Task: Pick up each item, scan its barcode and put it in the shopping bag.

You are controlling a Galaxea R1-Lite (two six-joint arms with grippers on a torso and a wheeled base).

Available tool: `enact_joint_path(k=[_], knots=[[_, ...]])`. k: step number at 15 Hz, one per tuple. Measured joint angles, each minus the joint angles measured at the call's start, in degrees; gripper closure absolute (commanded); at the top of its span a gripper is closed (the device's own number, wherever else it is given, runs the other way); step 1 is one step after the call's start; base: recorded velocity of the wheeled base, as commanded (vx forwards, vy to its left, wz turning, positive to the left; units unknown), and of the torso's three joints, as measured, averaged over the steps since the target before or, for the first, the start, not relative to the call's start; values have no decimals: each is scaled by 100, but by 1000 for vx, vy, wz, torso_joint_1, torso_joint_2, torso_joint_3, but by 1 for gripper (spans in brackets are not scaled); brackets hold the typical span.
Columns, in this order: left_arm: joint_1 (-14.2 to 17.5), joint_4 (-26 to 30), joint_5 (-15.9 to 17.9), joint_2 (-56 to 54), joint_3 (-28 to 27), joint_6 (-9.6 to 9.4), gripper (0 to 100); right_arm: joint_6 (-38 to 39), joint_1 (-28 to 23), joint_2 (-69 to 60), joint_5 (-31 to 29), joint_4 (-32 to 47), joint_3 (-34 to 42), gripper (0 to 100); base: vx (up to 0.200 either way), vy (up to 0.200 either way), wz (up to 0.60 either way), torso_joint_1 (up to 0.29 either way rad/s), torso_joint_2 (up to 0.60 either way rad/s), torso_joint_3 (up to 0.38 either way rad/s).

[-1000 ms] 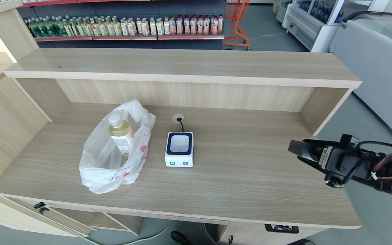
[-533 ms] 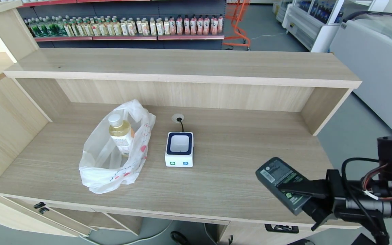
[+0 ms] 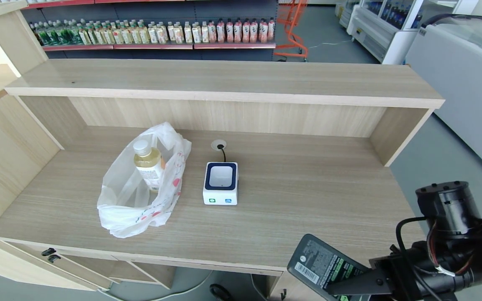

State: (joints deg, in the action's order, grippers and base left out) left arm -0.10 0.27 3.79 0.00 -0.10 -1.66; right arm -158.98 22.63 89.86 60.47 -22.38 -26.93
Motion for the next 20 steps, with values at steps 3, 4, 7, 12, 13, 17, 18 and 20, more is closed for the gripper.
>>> enact_joint_path(k=[3, 4, 7, 12, 13, 17, 18, 20], knots=[[0, -2, 0, 0, 0, -1, 0, -60, 110, 22, 13, -57, -7, 100, 0, 0, 0, 0, 0, 0], [0, 0, 0, 0, 0, 0, 0, -60, 155, 27, 21, -60, -7, 100, 0, 0, 0, 0, 0, 0], [0, -2, 0, 0, 0, 0, 0, -95, 265, 28, 22, -584, -93, 100, 0, 0, 0, 0, 0, 0], [0, 0, 0, 0, 0, -1, 0, -71, 312, 90, 18, -1119, -127, 100, 0, 0, 0, 0, 0, 0], [0, 0, 0, 0, 0, 0, 0, -71, 315, 118, 18, -1117, -129, 100, 0, 0, 0, 0, 0, 0], [0, 0, 0, 0, 0, -1, 0, -71, 319, 171, 16, -1119, -124, 100, 0, 0, 0, 0, 0, 0], [0, 0, 0, 0, 0, 0, 0, -73, 319, 173, 16, -1119, -118, 100, 0, 0, 0, 0, 0, 0], [0, 0, 0, 0, 0, 0, 0, -76, 319, 176, 16, -1119, -101, 100, 0, 0, 0, 0, 0, 0]])
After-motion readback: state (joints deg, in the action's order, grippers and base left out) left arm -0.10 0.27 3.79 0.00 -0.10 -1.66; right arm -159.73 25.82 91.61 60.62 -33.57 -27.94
